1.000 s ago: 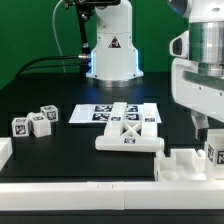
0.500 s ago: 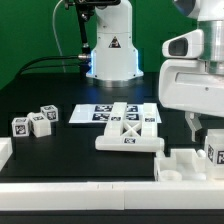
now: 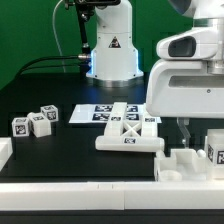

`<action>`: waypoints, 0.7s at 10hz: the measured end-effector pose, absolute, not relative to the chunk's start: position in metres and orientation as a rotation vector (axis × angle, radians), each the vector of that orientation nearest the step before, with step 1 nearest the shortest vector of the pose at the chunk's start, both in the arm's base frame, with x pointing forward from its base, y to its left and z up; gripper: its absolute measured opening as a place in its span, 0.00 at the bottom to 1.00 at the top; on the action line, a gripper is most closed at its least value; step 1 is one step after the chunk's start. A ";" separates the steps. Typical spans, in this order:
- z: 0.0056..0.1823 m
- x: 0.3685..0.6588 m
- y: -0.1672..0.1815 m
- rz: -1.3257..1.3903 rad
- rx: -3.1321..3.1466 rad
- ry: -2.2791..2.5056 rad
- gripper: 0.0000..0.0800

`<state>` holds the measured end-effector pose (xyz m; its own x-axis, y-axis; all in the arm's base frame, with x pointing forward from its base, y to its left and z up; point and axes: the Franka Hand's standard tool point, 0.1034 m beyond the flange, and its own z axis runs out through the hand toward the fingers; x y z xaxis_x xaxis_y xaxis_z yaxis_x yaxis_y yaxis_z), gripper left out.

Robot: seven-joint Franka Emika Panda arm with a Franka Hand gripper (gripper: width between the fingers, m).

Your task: Assemble chair

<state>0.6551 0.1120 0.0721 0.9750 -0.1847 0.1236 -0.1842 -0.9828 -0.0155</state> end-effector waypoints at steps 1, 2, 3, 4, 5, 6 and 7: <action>0.072 0.655 0.112 -0.195 -3.108 0.351 0.65; 0.072 0.655 0.112 -0.194 -3.092 0.442 0.47; 0.072 0.655 0.112 -0.193 -3.079 0.512 0.35; 0.072 0.655 0.113 -0.190 -3.046 0.642 0.35; 0.072 0.655 0.113 -0.184 -3.007 0.789 0.36; 0.072 0.653 0.113 -0.162 -2.955 0.986 0.36; 0.074 0.654 0.112 -0.140 -2.898 1.130 0.36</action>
Offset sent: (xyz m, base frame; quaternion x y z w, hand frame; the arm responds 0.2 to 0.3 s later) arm 0.0000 0.0000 0.0000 0.0000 0.0000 0.1938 0.9810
